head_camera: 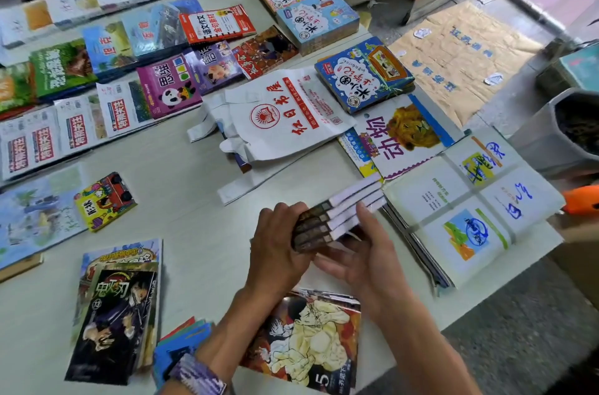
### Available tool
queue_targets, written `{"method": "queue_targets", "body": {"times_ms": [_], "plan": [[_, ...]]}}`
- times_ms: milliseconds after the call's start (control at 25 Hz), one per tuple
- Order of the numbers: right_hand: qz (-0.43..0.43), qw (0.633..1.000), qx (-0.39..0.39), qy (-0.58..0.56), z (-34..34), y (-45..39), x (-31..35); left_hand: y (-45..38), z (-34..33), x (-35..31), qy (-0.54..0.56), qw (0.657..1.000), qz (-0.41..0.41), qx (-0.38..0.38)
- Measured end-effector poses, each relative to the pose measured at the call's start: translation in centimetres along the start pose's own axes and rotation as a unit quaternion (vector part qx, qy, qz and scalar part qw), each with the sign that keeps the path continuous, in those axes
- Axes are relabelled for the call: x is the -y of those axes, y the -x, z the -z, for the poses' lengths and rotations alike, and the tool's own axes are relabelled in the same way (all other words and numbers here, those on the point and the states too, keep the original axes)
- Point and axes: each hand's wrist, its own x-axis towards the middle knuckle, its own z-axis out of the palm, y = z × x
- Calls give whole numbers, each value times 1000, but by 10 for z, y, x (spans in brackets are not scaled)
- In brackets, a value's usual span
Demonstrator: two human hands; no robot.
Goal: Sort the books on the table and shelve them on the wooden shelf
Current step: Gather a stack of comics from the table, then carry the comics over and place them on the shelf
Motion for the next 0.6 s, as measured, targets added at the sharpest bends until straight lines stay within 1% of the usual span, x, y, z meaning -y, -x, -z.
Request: {"method": "queue_targets", "body": {"times_ms": [80, 120, 160, 200, 320, 440, 480, 520, 560, 600], "plan": [[-67, 993, 31, -92, -1, 13, 22, -3, 6, -10, -84, 985, -152, 17], [-79, 989, 23, -125, 0, 19, 28, -5, 10, -13, -112, 972, -204, 24], [-75, 987, 10, -144, -2, 24, 30, -4, 15, -14, -129, 964, -232, 24], [-63, 986, -7, -155, -6, 28, 28, 0, 18, -15, -131, 962, -237, 23], [27, 987, -54, -150, -17, 58, 4, 26, 33, -18, -99, 969, -224, 28], [116, 980, -61, -149, -23, 95, -23, 52, 62, -13, -50, 972, -218, 71], [145, 975, -60, -159, -23, 107, -29, 59, 73, -12, -13, 977, -198, 75], [174, 968, -62, -170, -23, 119, -35, 67, 84, -12, 48, 985, -151, 75], [205, 960, -67, -178, -25, 136, -42, 77, 97, -14, 129, 986, -81, 67], [235, 952, -72, -182, -29, 153, -51, 87, 111, -18, 225, 973, 11, 52]]}}
